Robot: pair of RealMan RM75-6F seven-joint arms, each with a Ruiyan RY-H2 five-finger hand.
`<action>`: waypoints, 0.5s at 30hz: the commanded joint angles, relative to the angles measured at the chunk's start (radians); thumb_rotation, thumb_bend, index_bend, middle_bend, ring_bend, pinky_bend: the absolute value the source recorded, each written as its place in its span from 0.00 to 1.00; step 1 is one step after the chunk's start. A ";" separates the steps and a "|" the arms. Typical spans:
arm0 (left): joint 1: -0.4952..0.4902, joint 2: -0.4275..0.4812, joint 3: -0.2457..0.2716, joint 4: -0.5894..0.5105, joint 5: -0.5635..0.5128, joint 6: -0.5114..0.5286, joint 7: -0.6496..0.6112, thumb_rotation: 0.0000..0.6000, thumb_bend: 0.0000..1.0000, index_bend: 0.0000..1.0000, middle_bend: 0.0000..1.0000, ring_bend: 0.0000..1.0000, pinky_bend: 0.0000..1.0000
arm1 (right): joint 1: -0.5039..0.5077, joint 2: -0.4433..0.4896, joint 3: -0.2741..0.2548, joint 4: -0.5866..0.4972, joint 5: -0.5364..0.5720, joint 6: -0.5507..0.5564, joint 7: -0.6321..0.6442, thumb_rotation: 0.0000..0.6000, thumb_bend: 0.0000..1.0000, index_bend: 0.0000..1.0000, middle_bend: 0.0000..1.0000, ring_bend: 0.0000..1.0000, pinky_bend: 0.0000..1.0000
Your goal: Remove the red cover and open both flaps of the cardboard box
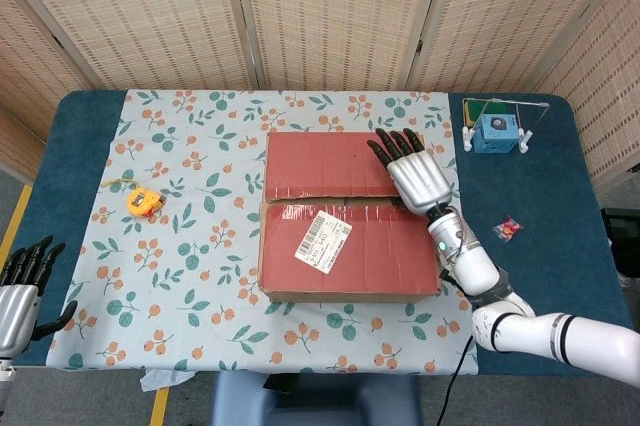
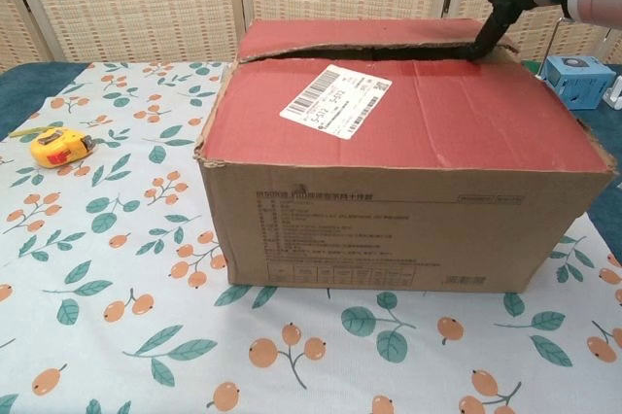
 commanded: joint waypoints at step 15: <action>0.005 -0.002 -0.006 0.001 -0.015 -0.001 -0.009 1.00 0.38 0.00 0.00 0.00 0.00 | 0.134 0.069 0.121 -0.015 0.216 -0.005 -0.023 1.00 0.39 0.00 0.00 0.00 0.00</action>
